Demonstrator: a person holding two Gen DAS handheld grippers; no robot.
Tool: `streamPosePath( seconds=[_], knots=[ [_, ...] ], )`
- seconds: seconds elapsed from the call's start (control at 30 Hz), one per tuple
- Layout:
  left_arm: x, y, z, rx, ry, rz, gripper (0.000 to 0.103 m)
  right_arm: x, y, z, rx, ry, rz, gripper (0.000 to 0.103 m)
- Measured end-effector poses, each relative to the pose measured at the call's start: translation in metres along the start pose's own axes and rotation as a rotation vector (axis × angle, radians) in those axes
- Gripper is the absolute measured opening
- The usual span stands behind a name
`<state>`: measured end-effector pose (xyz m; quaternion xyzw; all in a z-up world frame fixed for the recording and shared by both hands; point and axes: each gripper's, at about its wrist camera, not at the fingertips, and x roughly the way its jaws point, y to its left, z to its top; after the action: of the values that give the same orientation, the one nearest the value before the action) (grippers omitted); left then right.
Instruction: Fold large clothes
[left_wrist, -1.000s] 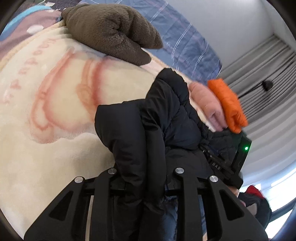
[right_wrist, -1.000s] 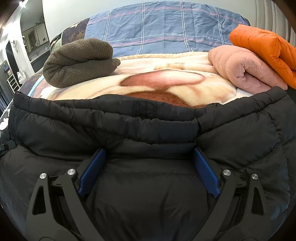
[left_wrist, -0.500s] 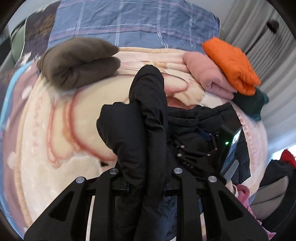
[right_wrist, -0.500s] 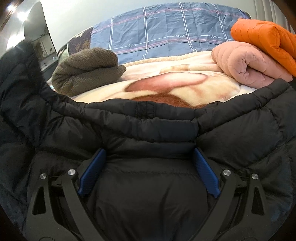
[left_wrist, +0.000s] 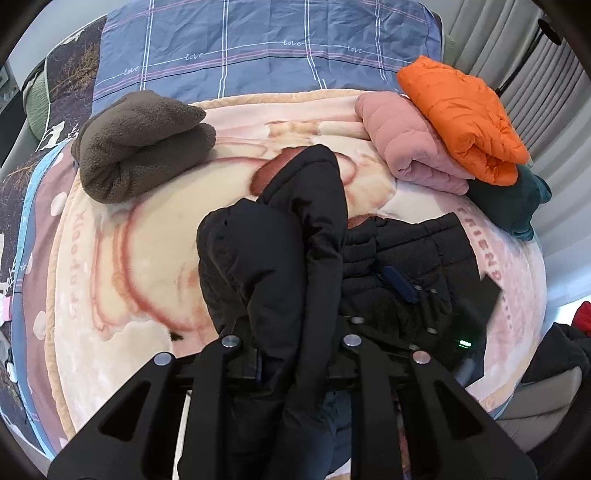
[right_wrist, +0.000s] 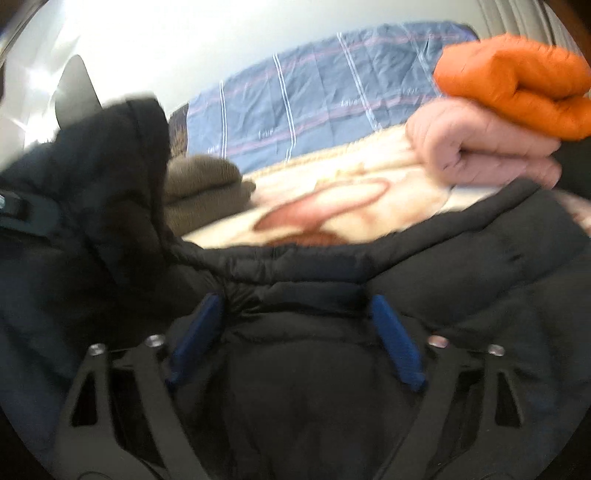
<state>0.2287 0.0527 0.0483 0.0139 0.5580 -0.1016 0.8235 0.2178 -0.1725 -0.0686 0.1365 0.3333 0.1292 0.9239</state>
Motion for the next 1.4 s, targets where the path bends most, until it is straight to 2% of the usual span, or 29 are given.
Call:
streamPosePath(
  seconds=[0.03,0.07,0.1,0.13,0.2,0.3,0.33,0.43,0.5,0.6,0.63,0.67,0.7,0.77,0.8,0.83,0.9,0.97,1.07,1.1,1.13,1.27,1.4],
  knots=[
    [-0.003,-0.004,0.000,0.006,-0.005,0.003,0.020,-0.007,-0.001,0.002,0.002,0.001,0.024,0.049],
    [-0.008,-0.005,-0.001,0.012,-0.013,0.005,0.020,-0.017,-0.003,0.004,0.011,0.011,0.079,0.036],
    [-0.014,-0.007,-0.002,0.016,-0.022,0.005,0.020,-0.025,-0.005,0.004,0.023,0.028,0.129,0.019],
    [-0.017,-0.009,-0.002,0.018,-0.028,0.005,0.020,-0.028,-0.007,0.003,0.029,0.044,0.139,0.013],
    [-0.024,-0.014,-0.003,0.017,-0.044,0.000,0.019,-0.022,-0.008,-0.006,0.041,0.106,0.129,0.012],
    [-0.028,-0.030,-0.004,0.024,-0.056,-0.018,0.018,0.026,-0.013,-0.031,0.053,0.259,0.146,0.010],
    [-0.028,-0.037,-0.004,0.032,-0.054,-0.030,0.018,0.033,-0.015,-0.033,0.054,0.253,0.171,0.009],
    [-0.027,-0.062,-0.004,0.076,-0.040,-0.058,0.017,0.023,-0.026,-0.027,0.130,0.268,0.208,0.010],
    [-0.029,-0.079,-0.001,0.091,-0.040,-0.069,0.017,0.005,-0.034,-0.026,0.159,0.251,0.202,0.013],
    [-0.028,-0.101,0.009,0.097,-0.031,-0.086,0.018,-0.049,-0.042,-0.032,0.135,0.153,0.195,0.022],
    [-0.027,-0.108,0.011,0.100,-0.027,-0.087,0.018,-0.064,-0.044,-0.036,0.122,0.120,0.207,0.023],
    [-0.024,-0.115,0.014,0.105,-0.024,-0.088,0.018,-0.078,-0.044,-0.040,0.116,0.093,0.233,0.023],
    [-0.021,-0.124,0.016,0.113,-0.018,-0.088,0.018,-0.091,-0.045,-0.048,0.125,0.075,0.300,0.023],
    [-0.015,-0.134,0.017,0.118,-0.009,-0.094,0.018,-0.090,-0.042,-0.062,0.176,0.117,0.398,0.023],
    [-0.011,-0.138,0.017,0.117,-0.002,-0.097,0.018,-0.072,-0.034,-0.072,0.196,0.204,0.413,0.023],
    [-0.007,-0.142,0.015,0.113,0.012,-0.095,0.018,-0.055,-0.028,-0.081,0.201,0.255,0.399,0.020],
    [0.005,-0.146,0.011,0.108,0.038,-0.082,0.018,-0.037,-0.025,-0.091,0.195,0.289,0.344,0.009],
    [0.017,-0.149,0.005,0.102,0.050,-0.104,0.018,-0.048,-0.029,-0.090,0.205,0.278,0.320,0.009],
    [0.025,-0.156,0.005,0.084,0.058,-0.122,0.018,-0.095,-0.046,-0.086,0.169,0.137,0.216,0.024],
    [0.027,-0.160,0.006,0.077,0.061,-0.123,0.018,-0.109,-0.053,-0.087,0.164,0.094,0.185,0.036],
    [0.030,-0.164,0.009,0.070,0.066,-0.125,0.018,-0.128,-0.062,-0.091,0.165,0.044,0.159,0.041],
    [0.046,-0.183,0.018,0.039,0.089,-0.145,0.019,-0.171,-0.085,-0.112,0.195,-0.035,0.177,0.045],
    [0.071,-0.208,0.020,0.038,0.133,-0.156,0.020,-0.179,-0.081,-0.126,0.162,-0.021,0.179,0.047]
  ],
)
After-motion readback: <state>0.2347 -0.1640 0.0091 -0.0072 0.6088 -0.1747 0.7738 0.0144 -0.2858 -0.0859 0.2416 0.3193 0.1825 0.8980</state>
